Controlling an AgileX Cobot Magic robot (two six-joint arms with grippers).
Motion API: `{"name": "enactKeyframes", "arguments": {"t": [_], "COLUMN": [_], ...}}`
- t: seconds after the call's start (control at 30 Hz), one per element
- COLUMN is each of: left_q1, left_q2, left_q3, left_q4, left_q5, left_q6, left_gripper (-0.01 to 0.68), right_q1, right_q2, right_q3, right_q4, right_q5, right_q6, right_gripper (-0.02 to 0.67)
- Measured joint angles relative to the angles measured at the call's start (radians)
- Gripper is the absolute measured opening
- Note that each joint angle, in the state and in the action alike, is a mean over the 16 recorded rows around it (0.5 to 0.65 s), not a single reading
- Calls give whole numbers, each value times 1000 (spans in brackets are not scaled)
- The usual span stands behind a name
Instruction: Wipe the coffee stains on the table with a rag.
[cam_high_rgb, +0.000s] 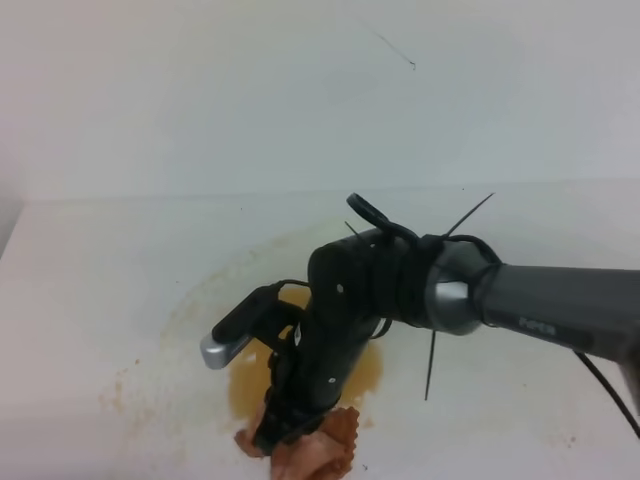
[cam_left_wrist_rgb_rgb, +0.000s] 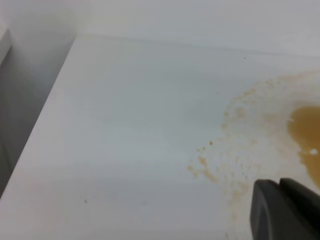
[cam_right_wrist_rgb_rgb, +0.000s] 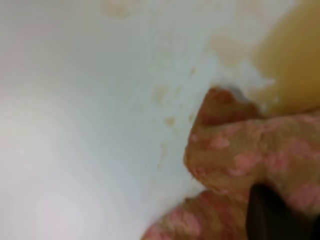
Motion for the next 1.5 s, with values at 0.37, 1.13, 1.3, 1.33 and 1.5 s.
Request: {"name": "enactKeyframes", "arguments": {"t": [0.37,1.13,1.3,1.33,1.5], "left_q1": [0,0,0,0,0], "left_q2": [-2,-5,0,0,0], "left_q3": [-2,5,-2,-2,-2], "left_q4": [0,0,0,0,0], "left_q5": [1,-2,1,1,1], "left_q6": [0,0,0,0,0], "left_gripper": [-3,-2,-2,-2,-2], "right_q1": [-41,-143,-157,-162,-198], "right_q2": [128,55,-13,-27,-87], "right_q3": [-183,-267,-272,-265,-176], "right_q4": [-122,-116,-120,-122,-91], "right_q5": [86,54,21,8,-95], "right_q6": [16,12,21,26,44], "right_gripper": [47,47,47,47,47]}}
